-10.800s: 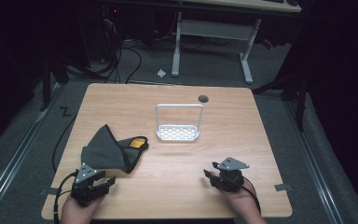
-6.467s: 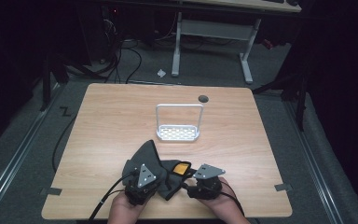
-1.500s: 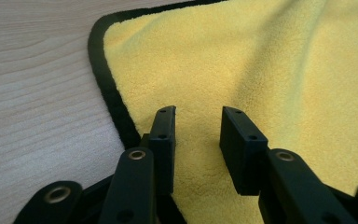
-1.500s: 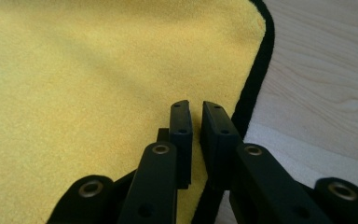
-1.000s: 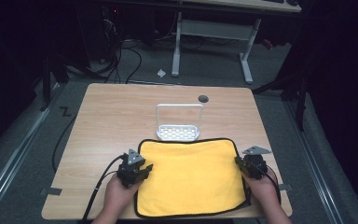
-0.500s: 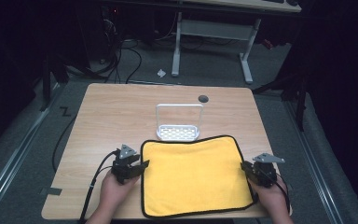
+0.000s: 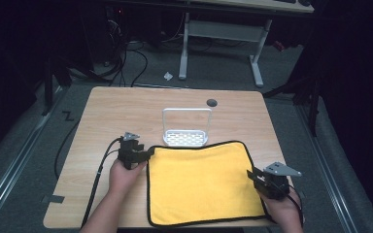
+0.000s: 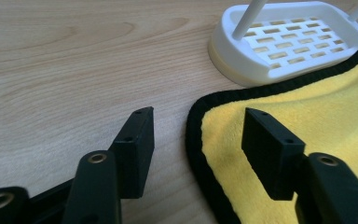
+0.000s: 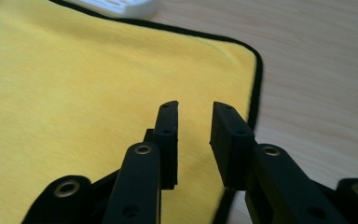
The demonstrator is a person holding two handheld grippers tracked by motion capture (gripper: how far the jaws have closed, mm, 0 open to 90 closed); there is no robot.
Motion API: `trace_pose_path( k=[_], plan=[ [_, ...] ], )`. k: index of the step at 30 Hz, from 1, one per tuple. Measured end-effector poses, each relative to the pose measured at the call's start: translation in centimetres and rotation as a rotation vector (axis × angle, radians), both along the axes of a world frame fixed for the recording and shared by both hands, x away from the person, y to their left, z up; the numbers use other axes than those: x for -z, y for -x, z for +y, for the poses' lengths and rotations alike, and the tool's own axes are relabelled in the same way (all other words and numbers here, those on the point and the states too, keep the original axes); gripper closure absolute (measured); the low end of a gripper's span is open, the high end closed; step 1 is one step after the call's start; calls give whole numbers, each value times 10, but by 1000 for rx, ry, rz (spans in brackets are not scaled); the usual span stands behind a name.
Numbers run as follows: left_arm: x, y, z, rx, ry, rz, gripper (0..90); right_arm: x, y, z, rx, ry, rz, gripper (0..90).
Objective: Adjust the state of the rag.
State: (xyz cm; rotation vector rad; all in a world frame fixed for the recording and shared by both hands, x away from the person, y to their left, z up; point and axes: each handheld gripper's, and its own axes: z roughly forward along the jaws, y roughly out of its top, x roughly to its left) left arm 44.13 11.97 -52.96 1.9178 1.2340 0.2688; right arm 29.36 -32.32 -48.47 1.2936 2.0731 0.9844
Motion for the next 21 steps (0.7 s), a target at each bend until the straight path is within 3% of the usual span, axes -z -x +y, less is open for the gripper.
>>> trace_pose_path(
  k=[1, 6, 7, 9, 10, 13, 14, 17, 18, 19, 21],
  plan=[
    [2, -2, -6, 14, -39, -12, 452, 0, -1, 6, -18, -2, -5, 703],
    [3, 0, -18, 28, -100, -58, 549, 1, -4, 35, -72, -9, 0, 643],
    [3, 2, -21, 35, -124, -77, 582, 3, -4, 49, -98, 3, -1, 627],
    [4, 6, -26, 44, -172, -114, 610, 3, -5, 56, -112, 7, -2, 620],
    [5, 9, -28, 44, -169, -126, 674, 4, -6, 70, -142, 12, -4, 606],
    [7, 10, -28, 51, -154, -135, 799, 5, -7, 81, -157, 21, -7, 578],
    [7, 11, -28, 61, -149, -132, 828, 7, -8, 93, -175, 22, -6, 574],
    [7, 10, -26, 67, -116, -116, 846, 9, -9, 106, -195, 24, -4, 573],
    [7, 8, -23, 69, -91, -101, 847, 12, -10, 116, -210, 20, 7, 554],
    [8, 5, -18, 66, -32, -68, 847, 13, -11, 121, -222, 23, 11, 550],
    [8, 5, -16, 65, -14, -58, 847, 14, -11, 128, -231, 23, 13, 548]
  ],
)
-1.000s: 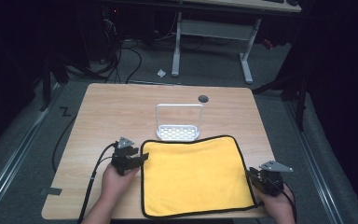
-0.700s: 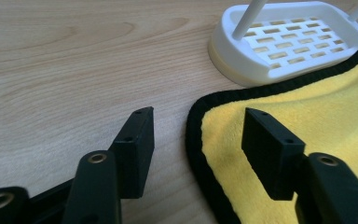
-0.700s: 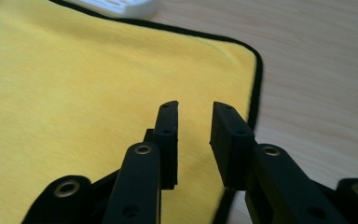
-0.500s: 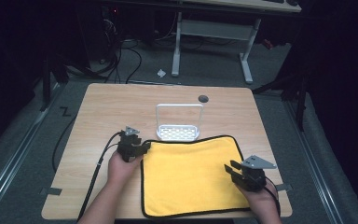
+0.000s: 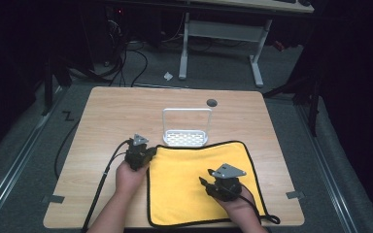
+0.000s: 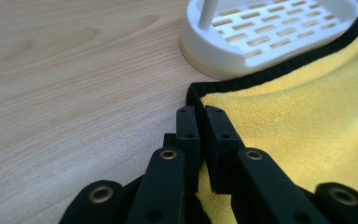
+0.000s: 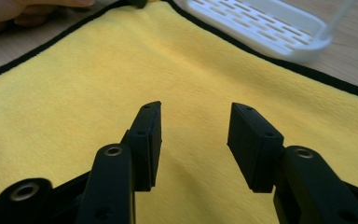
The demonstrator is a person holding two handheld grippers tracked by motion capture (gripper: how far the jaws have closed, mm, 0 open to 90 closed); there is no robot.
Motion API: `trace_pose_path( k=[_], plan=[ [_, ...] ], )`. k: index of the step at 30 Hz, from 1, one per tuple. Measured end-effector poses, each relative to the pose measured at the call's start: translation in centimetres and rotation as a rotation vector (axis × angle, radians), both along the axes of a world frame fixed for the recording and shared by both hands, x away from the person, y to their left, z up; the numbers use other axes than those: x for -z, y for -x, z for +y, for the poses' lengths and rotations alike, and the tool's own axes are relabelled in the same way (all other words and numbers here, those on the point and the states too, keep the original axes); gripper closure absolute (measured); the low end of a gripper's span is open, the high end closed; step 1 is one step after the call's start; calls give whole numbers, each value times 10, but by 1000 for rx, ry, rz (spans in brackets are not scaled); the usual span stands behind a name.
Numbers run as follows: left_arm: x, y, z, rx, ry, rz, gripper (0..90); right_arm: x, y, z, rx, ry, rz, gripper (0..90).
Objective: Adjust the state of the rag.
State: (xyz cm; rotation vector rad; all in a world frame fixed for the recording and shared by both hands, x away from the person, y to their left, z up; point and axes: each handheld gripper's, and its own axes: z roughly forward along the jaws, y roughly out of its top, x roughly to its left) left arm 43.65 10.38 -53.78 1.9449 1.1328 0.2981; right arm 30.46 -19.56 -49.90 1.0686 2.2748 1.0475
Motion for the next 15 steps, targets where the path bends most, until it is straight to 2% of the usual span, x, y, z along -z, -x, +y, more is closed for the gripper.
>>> trace_pose_path(
  k=[4, 5, 6, 7, 9, 10, 11, 12, 13, 15],
  plan=[
    [0, 0, 3, -3, 30, 3, 844, 5, 1, 32, -65, 7, 9, 544],
    [0, 0, 3, -3, 30, 3, 844, 5, 1, 32, -65, 7, 9, 544],
    [0, 0, 4, -5, 34, 6, 844, 7, 2, 45, -100, 1, 20, 543],
    [0, 0, 4, -5, 34, 6, 843, 7, 2, 45, -100, 1, 20, 543],
    [0, 1, 3, -6, 35, 6, 842, 9, 5, 65, -150, 3, 20, 536],
    [0, 1, 4, -4, 34, 5, 842, 9, 5, 65, -150, 3, 20, 536],
    [0, 1, 4, -6, 38, 4, 841, 11, 7, 78, -180, 5, 24, 527],
    [0, 1, 4, -5, 42, 2, 841, 11, 7, 78, -180, 5, 24, 527],
    [0, 1, 5, -3, 46, 5, 840, 14, 9, 90, -213, 12, 39, 523],
    [0, 2, 5, -2, 46, 4, 839, 16, 10, 96, -229, 10, 51, 522]
  ],
)
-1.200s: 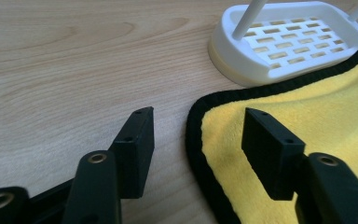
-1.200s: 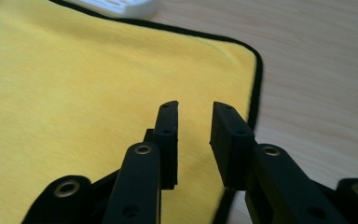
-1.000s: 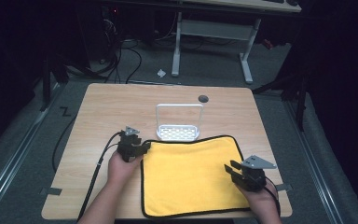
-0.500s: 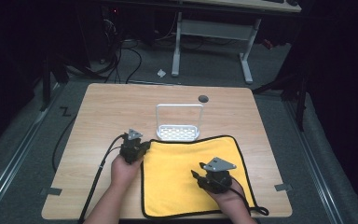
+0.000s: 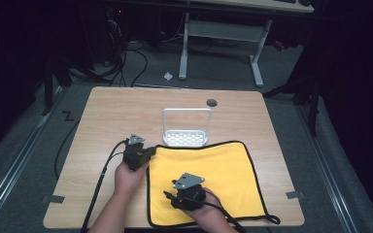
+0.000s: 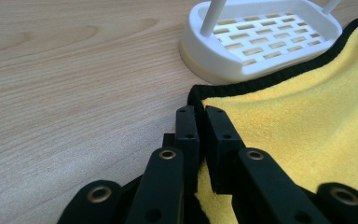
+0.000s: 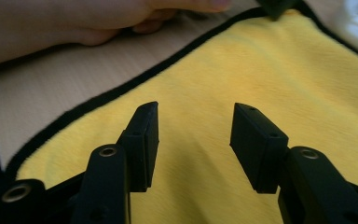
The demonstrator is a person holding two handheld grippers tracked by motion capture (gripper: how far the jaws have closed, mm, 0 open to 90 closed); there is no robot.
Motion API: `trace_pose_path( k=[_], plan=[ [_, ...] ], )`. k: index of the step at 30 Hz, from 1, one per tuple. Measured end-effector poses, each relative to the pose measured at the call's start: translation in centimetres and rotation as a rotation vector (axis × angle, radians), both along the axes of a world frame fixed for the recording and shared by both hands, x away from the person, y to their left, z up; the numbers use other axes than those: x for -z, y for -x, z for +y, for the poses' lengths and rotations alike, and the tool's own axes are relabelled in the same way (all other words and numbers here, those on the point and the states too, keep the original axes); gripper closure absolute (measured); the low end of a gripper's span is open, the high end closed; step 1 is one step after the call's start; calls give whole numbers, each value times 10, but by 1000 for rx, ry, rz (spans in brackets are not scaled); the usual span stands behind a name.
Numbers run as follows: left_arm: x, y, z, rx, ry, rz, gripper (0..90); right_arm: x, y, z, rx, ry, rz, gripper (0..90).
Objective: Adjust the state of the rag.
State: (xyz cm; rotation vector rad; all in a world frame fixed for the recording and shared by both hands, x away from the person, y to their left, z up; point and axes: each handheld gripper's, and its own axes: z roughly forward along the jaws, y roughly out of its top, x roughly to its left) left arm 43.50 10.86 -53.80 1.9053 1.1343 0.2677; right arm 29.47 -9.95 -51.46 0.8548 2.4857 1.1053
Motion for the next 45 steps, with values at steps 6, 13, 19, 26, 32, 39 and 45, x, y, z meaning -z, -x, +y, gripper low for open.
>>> trace_pose_path(
  k=[6, 13, 19, 26, 32, 39, 45],
  plan=[
    [0, 0, 0, 0, 2, 1, 837, 9, 10, 31, -63, 10, 25, 504],
    [0, 0, 1, -2, 3, 9, 837, 11, 22, 50, -127, -6, 54, 477],
    [0, -1, 1, -3, 5, 13, 836, 16, 26, 51, -150, 57, 39, 569],
    [0, -1, 2, -4, 9, 17, 836, 11, 27, 44, -143, 52, -15, 825],
    [1, -1, 4, -6, 36, 19, 851, -5, 28, 37, -131, 5, -61, 839],
    [-3, 2, 18, -55, 163, 23, 860, -14, 30, 39, -134, -33, -85, 840],
    [-4, 8, 36, -108, 217, 33, 860, -22, 32, 57, -170, -60, -104, 838]
  ],
)
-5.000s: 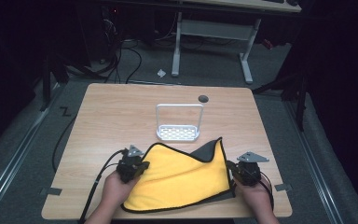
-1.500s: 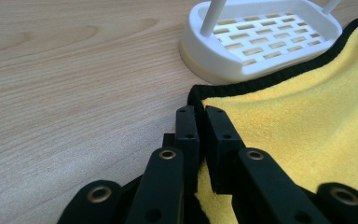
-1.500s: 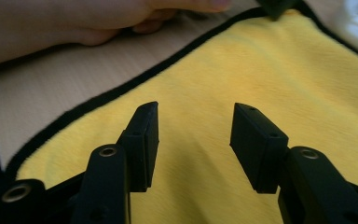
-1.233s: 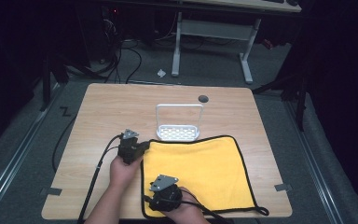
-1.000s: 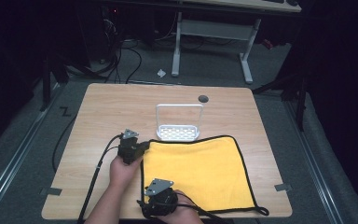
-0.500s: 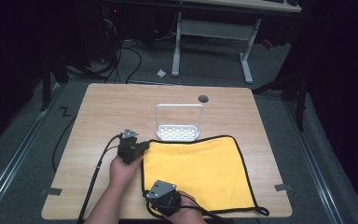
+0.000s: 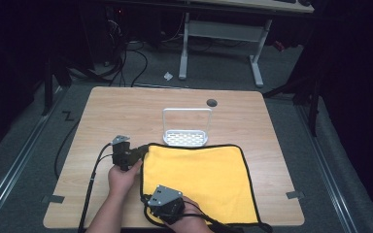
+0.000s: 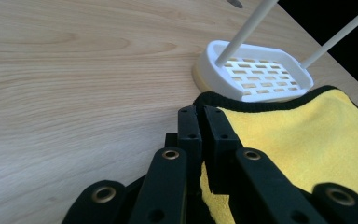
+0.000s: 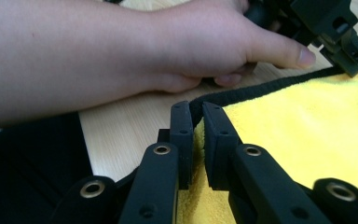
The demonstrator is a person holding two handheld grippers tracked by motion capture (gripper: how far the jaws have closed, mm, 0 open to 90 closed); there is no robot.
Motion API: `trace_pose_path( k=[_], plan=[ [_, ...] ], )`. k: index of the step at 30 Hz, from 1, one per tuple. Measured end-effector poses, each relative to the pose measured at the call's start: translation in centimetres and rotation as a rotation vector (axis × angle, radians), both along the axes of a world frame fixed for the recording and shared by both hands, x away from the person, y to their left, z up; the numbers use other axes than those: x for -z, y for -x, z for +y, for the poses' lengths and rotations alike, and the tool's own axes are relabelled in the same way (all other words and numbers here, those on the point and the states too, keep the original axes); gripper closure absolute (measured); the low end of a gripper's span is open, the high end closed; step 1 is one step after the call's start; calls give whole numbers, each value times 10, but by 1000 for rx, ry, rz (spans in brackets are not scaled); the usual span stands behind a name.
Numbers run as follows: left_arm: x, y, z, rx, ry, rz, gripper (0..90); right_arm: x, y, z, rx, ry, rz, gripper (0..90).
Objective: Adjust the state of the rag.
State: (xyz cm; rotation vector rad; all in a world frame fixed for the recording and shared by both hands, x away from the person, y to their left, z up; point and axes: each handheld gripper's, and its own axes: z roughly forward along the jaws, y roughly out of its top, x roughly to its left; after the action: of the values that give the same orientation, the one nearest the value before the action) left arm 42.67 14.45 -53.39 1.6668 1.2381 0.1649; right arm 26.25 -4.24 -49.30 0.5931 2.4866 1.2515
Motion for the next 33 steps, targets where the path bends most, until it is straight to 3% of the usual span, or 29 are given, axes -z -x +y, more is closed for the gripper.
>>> trace_pose_path(
  k=[3, 4, 7, 8, 9, 10, 11, 12, 14, 16, 18, 22, 24, 25, 26, 27, 28, 30, 31, 33],
  plan=[
    [-2, 4, 16, -28, 4, 1, 860, -2, 2, 14, -25, -12, -7, 838],
    [-3, 7, 25, -43, 10, -1, 860, -2, 2, 14, -25, -12, -7, 838],
    [-12, 18, 58, -97, 13, -12, 860, -5, 5, 38, -74, -30, -9, 838],
    [-12, 18, 58, -97, 13, -12, 861, -7, 7, 47, -91, -34, -12, 838],
    [-16, 25, 74, -124, 21, -18, 860, -8, 8, 52, -104, -35, -14, 838],
    [-16, 25, 74, -124, 21, -18, 861, -8, 8, 52, -104, -35, -14, 838],
    [-23, 33, 92, -153, 24, -35, 861, -11, 11, 65, -130, -44, -20, 838],
    [-23, 33, 92, -153, 24, -35, 861, -14, 12, 71, -140, -49, -27, 838],
    [-32, 42, 113, -192, 54, -55, 862, -18, 14, 79, -156, -60, -37, 838],
    [-37, 44, 118, -200, 65, -65, 861, -21, 16, 81, -161, -71, -40, 838],
    [-39, 44, 116, -196, 66, -72, 862, -23, 17, 79, -153, -72, -43, 838],
    [-43, 40, 98, -174, 70, -80, 861, -24, 18, 67, -135, -67, -51, 838],
    [-44, 34, 75, -154, 76, -85, 861, -26, 18, 47, -106, -64, -56, 838],
    [-44, 34, 75, -154, 76, -85, 860, -26, 18, 47, -106, -64, -56, 838],
    [-45, 33, 68, -147, 77, -86, 860, -27, 17, 30, -78, -64, -57, 838],
    [-46, 30, 55, -135, 76, -90, 860, -27, 17, 24, -70, -65, -60, 838],
    [-46, 30, 55, -135, 76, -90, 860, -27, 17, 24, -70, -65, -60, 838],
    [-48, 25, 32, -115, 70, -89, 860, -28, 16, -1, -25, -72, -57, 838],
    [-48, 25, 32, -115, 70, -89, 859, -28, 16, -1, -25, -72, -57, 838],
    [-49, 21, 9, -100, 56, -90, 858, -27, 16, -25, 16, -75, -57, 837]
  ],
)
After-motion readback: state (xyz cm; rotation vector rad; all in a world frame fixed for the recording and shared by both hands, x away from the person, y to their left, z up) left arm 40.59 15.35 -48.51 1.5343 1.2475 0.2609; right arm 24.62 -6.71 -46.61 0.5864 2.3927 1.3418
